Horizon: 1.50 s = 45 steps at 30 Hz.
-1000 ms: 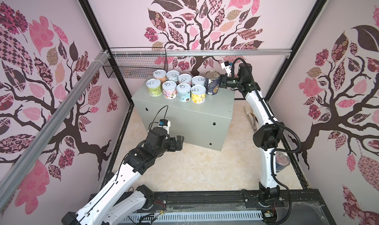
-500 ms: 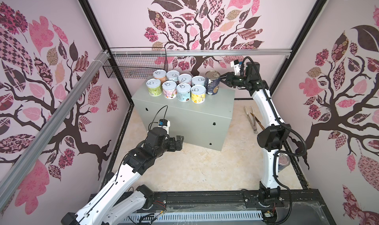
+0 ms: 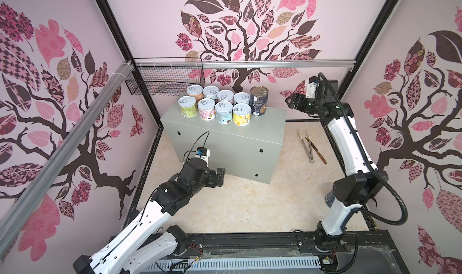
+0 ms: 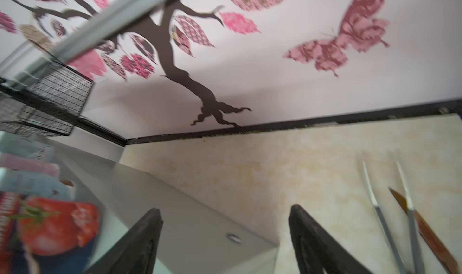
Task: Place and organize the canned foods onto the counter
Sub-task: 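Withdraw the right gripper down toward the blue can on the floor, then lower the right gripper over the blue can while the left gripper draws back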
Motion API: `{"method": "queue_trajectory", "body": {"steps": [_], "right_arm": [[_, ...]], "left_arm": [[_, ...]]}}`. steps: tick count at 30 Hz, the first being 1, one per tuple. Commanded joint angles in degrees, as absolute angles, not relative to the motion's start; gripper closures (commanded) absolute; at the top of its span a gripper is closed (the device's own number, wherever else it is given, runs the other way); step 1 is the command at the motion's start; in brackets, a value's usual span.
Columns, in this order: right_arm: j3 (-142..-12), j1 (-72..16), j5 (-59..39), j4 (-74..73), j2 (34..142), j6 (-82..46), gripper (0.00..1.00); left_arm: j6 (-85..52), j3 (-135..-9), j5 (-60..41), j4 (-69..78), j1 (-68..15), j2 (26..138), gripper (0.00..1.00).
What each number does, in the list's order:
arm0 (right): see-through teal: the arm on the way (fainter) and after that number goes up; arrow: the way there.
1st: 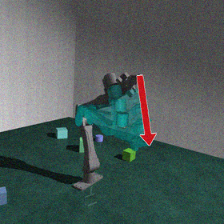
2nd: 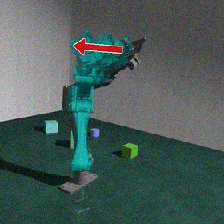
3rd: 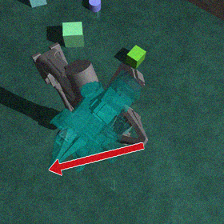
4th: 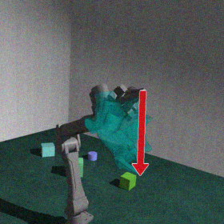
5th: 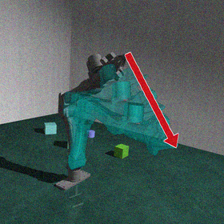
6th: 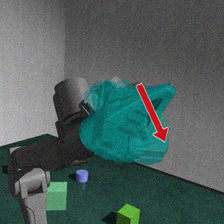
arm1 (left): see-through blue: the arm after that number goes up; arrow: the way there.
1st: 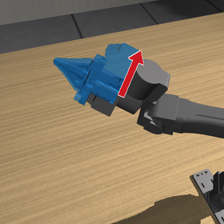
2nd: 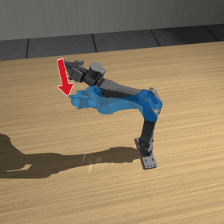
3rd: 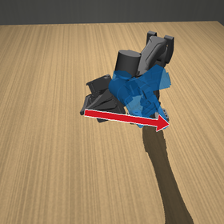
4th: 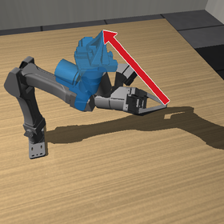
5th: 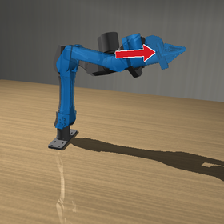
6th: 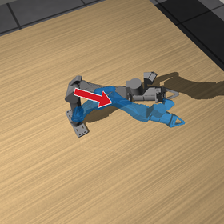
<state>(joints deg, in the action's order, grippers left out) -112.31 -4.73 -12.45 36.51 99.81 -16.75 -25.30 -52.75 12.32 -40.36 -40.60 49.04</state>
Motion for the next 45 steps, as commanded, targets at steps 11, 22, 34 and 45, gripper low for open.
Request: {"method": "queue_trajectory", "body": {"steps": [11,22,34,45], "right_arm": [[-80.4,-2.4,8.4,30.4,75.5,-19.0,0.00],[-60.9,-2.4,33.1,36.6,64.7,-41.3,0.00],[-51.1,-2.4,40.0,48.5,56.9,-59.3,0.00],[-48.9,-2.4,43.0,62.8,57.5,-74.8,0.00]], "left_arm": [[-31.0,-49.0,12.2,-42.3,-44.2,45.4,0.02],[-32.6,-49.2,16.9,-43.6,-50.5,45.5,0.03],[-38.0,-46.5,27.1,-42.6,-63.4,50.6,0.03],[-39.3,-45.1,27.0,-43.5,-64.5,49.2,0.03]]}}
